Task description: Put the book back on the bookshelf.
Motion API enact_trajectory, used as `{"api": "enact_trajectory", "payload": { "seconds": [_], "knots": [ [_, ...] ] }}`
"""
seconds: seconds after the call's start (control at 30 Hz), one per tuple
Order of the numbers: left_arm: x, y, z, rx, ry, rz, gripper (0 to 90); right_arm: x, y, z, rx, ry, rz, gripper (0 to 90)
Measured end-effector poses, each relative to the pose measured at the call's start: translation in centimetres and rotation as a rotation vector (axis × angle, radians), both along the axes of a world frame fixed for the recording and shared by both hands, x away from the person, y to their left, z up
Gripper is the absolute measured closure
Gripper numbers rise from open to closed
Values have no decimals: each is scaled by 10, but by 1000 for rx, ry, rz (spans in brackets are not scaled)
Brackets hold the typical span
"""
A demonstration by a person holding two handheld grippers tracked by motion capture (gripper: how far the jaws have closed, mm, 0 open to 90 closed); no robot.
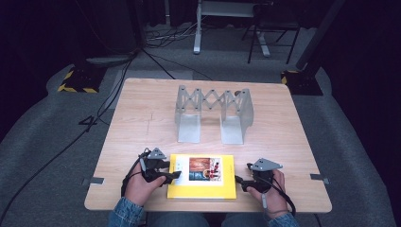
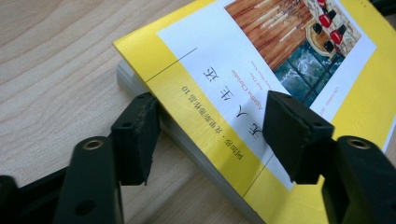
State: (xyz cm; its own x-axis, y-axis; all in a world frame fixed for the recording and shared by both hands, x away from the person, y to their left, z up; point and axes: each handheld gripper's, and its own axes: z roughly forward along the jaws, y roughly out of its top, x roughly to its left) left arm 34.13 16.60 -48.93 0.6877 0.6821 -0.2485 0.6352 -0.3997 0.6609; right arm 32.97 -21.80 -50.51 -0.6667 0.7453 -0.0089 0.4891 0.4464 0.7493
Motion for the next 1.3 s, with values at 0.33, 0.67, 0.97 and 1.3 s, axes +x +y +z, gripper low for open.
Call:
{"api": "enact_trajectory", "payload": {
  "seconds": [0.33,0.67,0.97,1.3],
  "knots": [
    [-3,-1,5,17,-49,-40,409,0,0,0,0,0,-4,273],
    [-6,-3,9,-13,-84,-71,564,0,0,0,0,-1,-6,274],
    [-12,0,23,-97,-65,-93,876,-1,1,0,2,-2,-2,299],
    [-18,-4,47,-117,-111,-134,894,-20,-5,15,2,-72,-25,276]
  ]
}}
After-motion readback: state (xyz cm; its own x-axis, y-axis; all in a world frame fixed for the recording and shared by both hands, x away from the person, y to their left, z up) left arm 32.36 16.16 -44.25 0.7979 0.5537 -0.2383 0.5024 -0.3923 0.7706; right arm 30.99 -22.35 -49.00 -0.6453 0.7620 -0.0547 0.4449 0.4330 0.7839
